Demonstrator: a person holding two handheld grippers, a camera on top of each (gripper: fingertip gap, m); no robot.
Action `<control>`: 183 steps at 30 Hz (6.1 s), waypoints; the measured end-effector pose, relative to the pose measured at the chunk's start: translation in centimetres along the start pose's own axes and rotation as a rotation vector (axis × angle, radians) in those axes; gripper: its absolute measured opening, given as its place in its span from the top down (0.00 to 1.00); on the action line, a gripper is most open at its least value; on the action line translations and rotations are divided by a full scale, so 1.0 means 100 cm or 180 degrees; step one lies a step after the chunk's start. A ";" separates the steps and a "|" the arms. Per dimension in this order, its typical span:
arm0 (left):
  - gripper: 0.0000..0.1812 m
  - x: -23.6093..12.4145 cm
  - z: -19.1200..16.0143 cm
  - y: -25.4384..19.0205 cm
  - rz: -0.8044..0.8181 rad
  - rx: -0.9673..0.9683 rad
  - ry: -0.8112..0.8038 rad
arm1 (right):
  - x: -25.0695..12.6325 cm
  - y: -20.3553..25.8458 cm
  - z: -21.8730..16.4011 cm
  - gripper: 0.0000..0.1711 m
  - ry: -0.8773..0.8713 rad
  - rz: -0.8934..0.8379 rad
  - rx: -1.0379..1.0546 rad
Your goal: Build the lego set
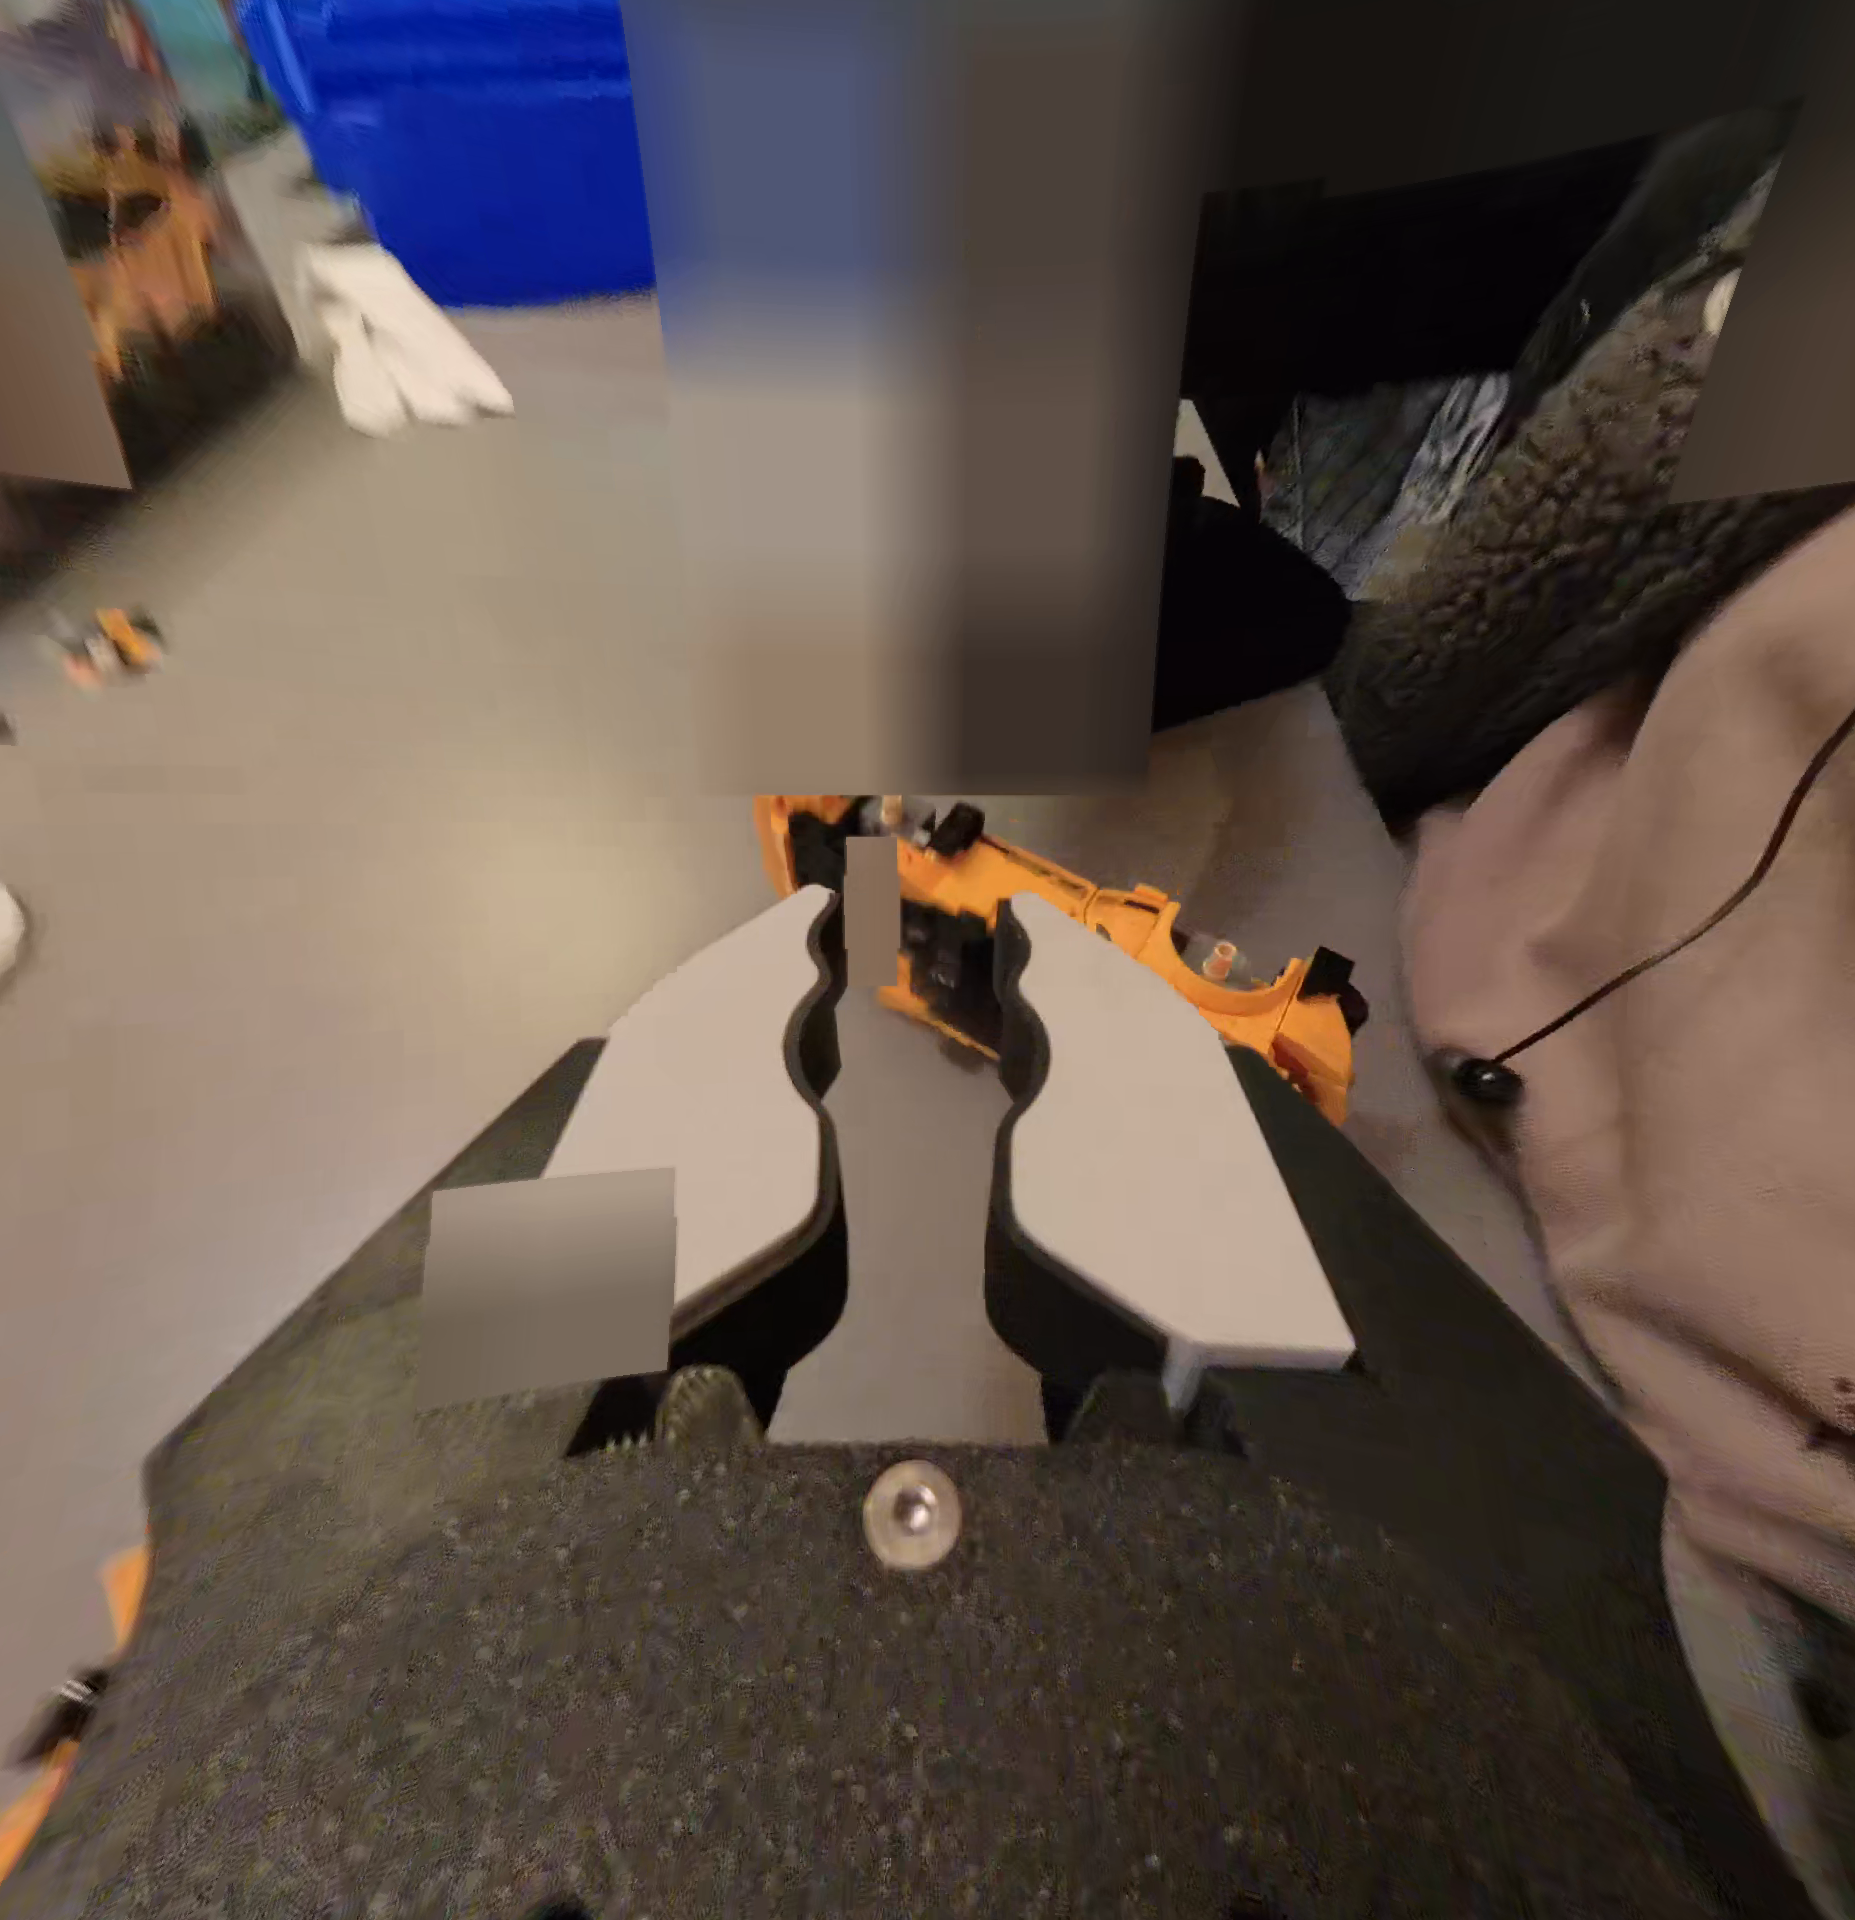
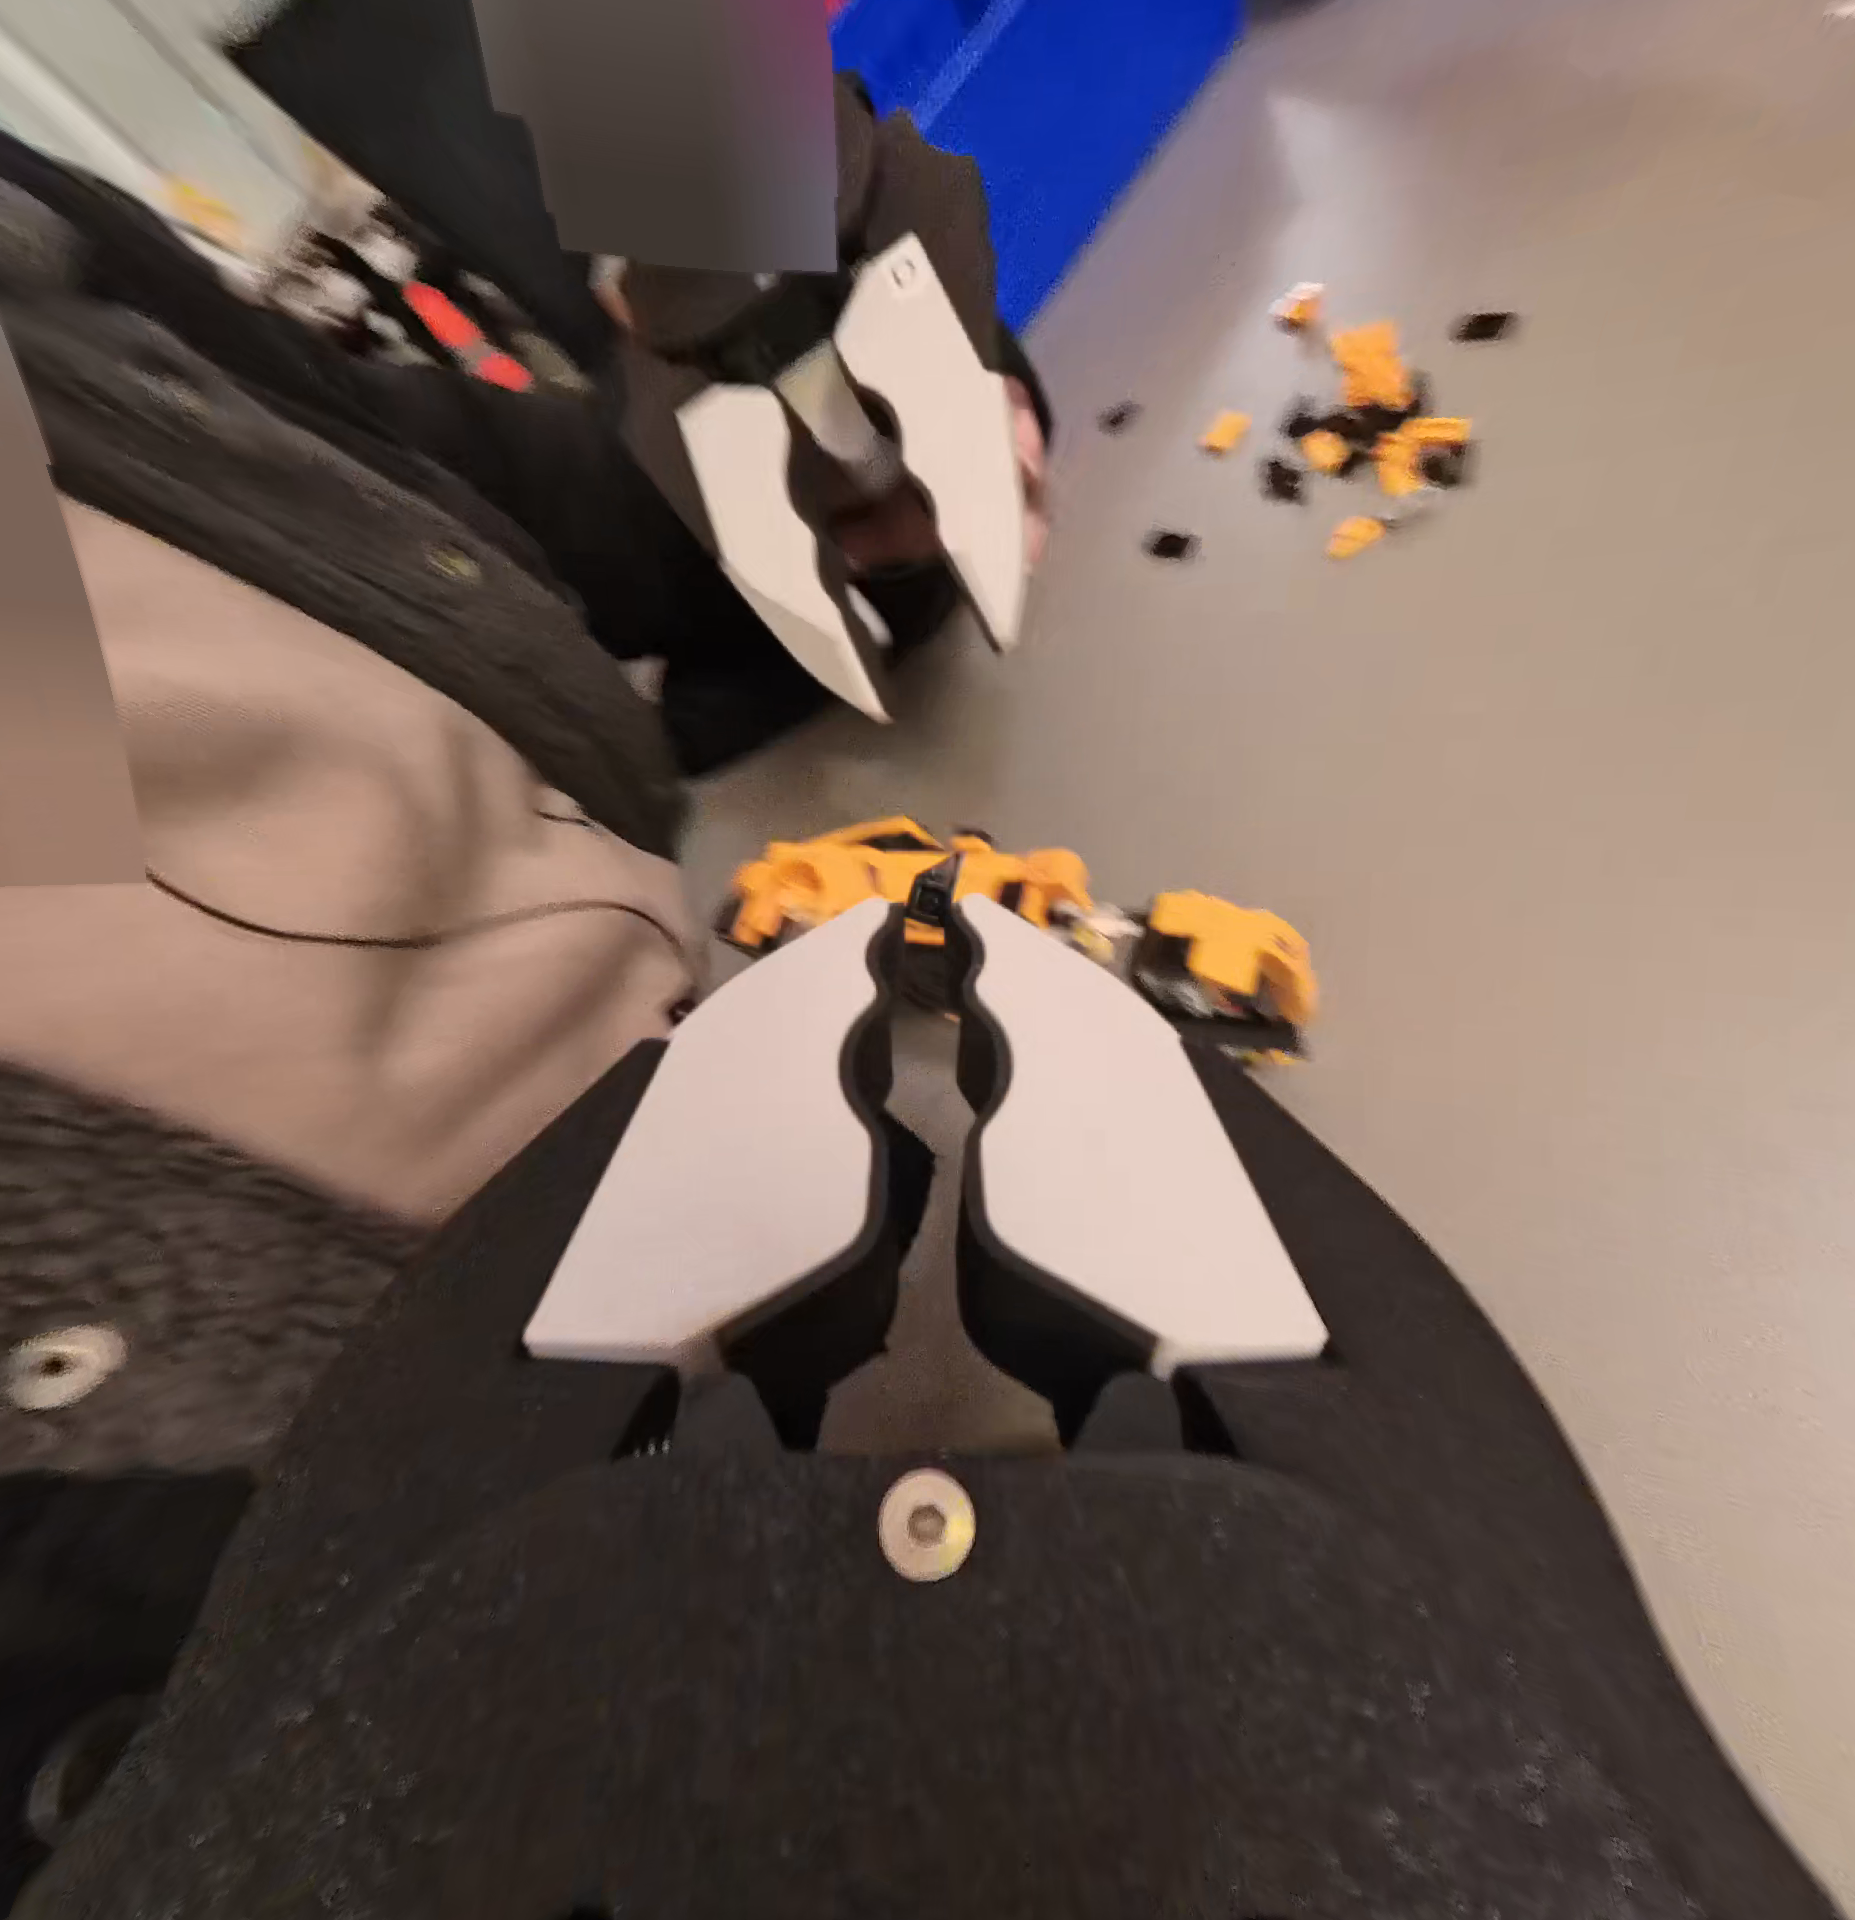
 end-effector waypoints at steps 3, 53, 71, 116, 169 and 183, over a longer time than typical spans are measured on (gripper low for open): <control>0.87 0.004 0.020 -0.010 0.0096 0.0676 -0.0088 | 0.012 0.001 0.010 0.96 -0.0031 0.0617 0.0287; 0.90 0.034 -0.001 0.056 -0.0835 -0.1992 0.0030 | 0.007 0.007 0.006 0.96 0.0428 -0.1516 -0.1239; 0.93 0.062 -0.006 0.044 -0.0297 -0.0757 0.0075 | 0.022 -0.005 0.001 0.96 0.0617 -0.1533 -0.0473; 0.98 0.071 -0.001 0.034 -0.0220 -0.0250 0.0118 | 0.019 -0.003 -0.004 0.96 0.0471 -0.1538 -0.0472; 0.99 0.070 0.005 0.031 -0.0365 -0.0013 0.0279 | 0.020 -0.001 0.000 1.00 0.0594 -0.1386 -0.0650; 0.99 0.071 0.006 0.034 -0.0451 -0.0103 0.0336 | 0.019 -0.002 0.000 1.00 0.0539 -0.1371 -0.0402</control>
Point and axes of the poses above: each gripper's, where its closed fingertips meet, x out along the fingers, z out of its top, y = z × x across the jaws, the point moved 10 cm from there along -x, back along the fingers
